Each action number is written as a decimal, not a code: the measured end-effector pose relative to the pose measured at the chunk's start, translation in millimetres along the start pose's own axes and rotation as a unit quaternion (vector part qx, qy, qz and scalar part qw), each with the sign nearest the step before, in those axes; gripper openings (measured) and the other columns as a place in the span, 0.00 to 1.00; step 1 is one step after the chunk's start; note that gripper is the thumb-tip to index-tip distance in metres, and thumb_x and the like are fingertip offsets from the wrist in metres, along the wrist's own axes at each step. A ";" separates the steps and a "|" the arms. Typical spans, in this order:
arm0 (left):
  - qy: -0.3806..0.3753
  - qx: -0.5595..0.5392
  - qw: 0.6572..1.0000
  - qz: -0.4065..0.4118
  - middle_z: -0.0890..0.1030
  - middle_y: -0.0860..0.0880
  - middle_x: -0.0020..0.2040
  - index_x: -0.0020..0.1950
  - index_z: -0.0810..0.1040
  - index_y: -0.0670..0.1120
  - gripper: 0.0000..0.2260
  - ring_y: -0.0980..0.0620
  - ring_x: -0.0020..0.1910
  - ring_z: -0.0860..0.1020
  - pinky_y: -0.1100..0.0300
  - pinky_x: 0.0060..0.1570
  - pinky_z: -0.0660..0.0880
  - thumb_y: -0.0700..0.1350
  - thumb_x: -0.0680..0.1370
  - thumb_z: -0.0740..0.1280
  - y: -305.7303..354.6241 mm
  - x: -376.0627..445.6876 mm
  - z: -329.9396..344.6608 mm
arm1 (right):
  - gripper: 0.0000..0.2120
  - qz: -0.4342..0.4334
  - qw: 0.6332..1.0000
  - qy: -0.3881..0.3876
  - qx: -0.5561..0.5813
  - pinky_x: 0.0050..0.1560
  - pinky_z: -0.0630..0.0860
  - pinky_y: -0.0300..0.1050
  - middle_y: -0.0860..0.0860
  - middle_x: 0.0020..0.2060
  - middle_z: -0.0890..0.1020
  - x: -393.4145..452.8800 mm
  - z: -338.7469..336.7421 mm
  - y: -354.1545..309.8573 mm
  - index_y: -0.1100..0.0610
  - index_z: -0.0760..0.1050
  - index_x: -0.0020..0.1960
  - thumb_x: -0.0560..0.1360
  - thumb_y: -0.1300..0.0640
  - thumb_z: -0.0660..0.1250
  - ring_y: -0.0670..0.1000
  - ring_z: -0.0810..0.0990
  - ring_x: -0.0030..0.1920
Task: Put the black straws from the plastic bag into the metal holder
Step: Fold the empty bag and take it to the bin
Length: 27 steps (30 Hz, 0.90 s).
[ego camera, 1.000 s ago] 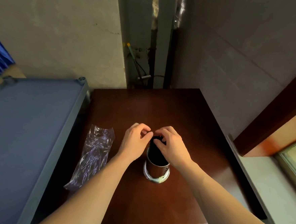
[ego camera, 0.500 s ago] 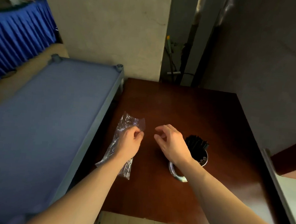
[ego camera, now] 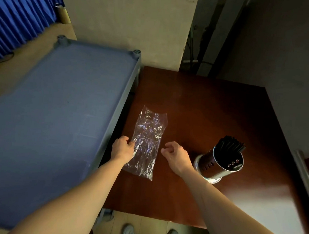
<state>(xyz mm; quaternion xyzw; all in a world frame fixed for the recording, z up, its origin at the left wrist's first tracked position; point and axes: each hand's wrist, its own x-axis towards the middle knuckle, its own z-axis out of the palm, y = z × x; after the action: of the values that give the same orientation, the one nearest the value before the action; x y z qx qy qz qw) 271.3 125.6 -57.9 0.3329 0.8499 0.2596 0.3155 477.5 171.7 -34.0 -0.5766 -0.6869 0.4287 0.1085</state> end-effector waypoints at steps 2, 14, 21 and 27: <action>-0.025 0.003 1.000 -0.014 0.73 0.40 0.73 0.76 0.68 0.40 0.22 0.40 0.71 0.73 0.49 0.68 0.72 0.47 0.83 0.63 -4.8 6.1 2.5 | 0.19 0.024 0.999 0.004 0.021 0.44 0.71 0.38 0.47 0.53 0.81 2.2 11.4 7.0 0.54 0.74 0.67 0.79 0.46 0.67 0.47 0.78 0.51; -0.062 -0.150 0.981 -0.106 0.86 0.43 0.52 0.56 0.83 0.41 0.10 0.44 0.54 0.83 0.55 0.51 0.77 0.45 0.79 0.71 -15.1 30.7 16.3 | 0.16 0.176 0.958 -0.008 0.227 0.55 0.81 0.51 0.55 0.53 0.83 30.7 62.4 23.2 0.59 0.75 0.66 0.80 0.55 0.68 0.52 0.83 0.49; -0.090 -0.202 0.967 -0.122 0.83 0.46 0.45 0.44 0.81 0.46 0.10 0.47 0.47 0.80 0.55 0.50 0.75 0.51 0.77 0.73 -12.2 27.2 19.3 | 0.10 0.211 0.936 0.020 0.280 0.48 0.80 0.52 0.60 0.48 0.86 30.2 71.8 34.8 0.61 0.78 0.56 0.77 0.58 0.72 0.53 0.82 0.44; -0.116 -0.215 0.963 -0.116 0.84 0.45 0.46 0.49 0.82 0.42 0.04 0.51 0.44 0.79 0.57 0.49 0.74 0.42 0.77 0.73 -7.0 20.2 22.7 | 0.07 0.193 0.935 0.056 0.291 0.38 0.80 0.49 0.58 0.43 0.87 28.2 63.9 37.2 0.61 0.78 0.48 0.74 0.60 0.74 0.53 0.84 0.39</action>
<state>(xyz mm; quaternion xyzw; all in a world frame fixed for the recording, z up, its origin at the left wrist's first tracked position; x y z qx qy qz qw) 272.8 141.1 -84.9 0.1848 0.7643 0.3572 0.5041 453.6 165.8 -109.2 -0.6643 -0.4003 0.5897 0.2251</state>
